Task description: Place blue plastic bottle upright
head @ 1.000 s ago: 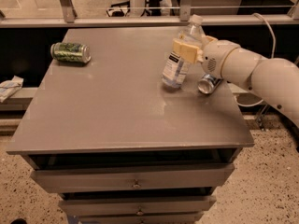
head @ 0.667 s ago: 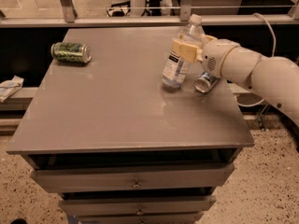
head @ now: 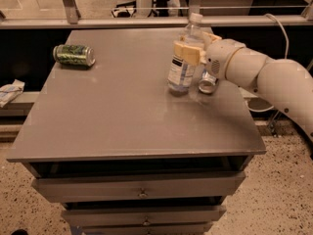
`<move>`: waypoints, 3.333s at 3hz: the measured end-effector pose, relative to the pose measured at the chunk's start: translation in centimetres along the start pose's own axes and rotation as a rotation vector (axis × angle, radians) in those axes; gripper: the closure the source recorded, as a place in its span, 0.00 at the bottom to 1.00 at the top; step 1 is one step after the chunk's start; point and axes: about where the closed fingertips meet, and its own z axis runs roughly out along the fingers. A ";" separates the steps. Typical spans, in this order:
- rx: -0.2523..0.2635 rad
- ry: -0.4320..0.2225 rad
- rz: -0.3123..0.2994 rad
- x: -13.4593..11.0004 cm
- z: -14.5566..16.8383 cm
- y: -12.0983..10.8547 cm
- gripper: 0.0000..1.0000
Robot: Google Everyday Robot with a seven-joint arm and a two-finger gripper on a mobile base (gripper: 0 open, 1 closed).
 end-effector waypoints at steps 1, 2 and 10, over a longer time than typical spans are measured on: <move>-0.062 -0.071 -0.113 -3.2 1.3 3.6 1.00; -0.068 -0.077 -0.119 -3.2 1.3 4.1 1.00; -0.191 -0.146 -0.254 0.9 2.0 11.7 0.25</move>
Offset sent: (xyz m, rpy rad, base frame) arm -0.0102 0.0358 0.0284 -0.0372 -0.1154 0.0651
